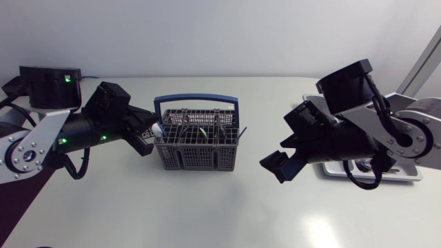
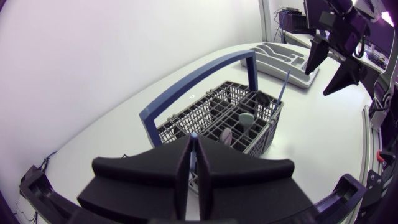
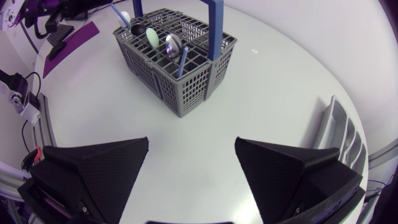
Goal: Transfer all utensils from the basket to the drawer tray.
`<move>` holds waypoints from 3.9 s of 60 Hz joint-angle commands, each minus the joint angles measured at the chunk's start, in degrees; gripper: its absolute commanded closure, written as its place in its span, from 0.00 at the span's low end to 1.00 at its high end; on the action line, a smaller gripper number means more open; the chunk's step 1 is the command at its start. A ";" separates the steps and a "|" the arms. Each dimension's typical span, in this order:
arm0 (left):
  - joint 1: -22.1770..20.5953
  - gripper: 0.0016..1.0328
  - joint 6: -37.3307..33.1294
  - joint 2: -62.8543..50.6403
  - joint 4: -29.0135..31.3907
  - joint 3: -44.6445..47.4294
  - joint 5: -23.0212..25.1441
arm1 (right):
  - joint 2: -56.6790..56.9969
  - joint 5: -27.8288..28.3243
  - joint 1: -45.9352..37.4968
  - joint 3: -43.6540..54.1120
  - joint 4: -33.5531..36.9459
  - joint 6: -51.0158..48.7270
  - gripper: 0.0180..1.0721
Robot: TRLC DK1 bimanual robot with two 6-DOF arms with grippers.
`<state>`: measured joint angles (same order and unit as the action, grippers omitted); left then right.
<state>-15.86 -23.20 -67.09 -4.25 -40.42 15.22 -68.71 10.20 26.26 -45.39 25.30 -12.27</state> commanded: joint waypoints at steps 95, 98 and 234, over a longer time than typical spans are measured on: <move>-9.54 0.97 26.19 -7.09 31.76 -25.05 29.34 | -6.88 9.49 15.84 -12.71 1.51 -0.74 0.23; -9.54 0.97 26.28 -7.18 31.50 -25.05 29.34 | -7.05 9.67 15.93 -12.71 1.33 -0.74 0.29; 18.76 0.42 1.67 -7.62 41.08 -18.64 22.75 | -27.45 8.26 -42.17 -15.96 1.16 -3.46 0.94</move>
<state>2.63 -19.77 -73.23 37.41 -61.17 38.41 -92.23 19.57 -14.66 -59.11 27.90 -15.51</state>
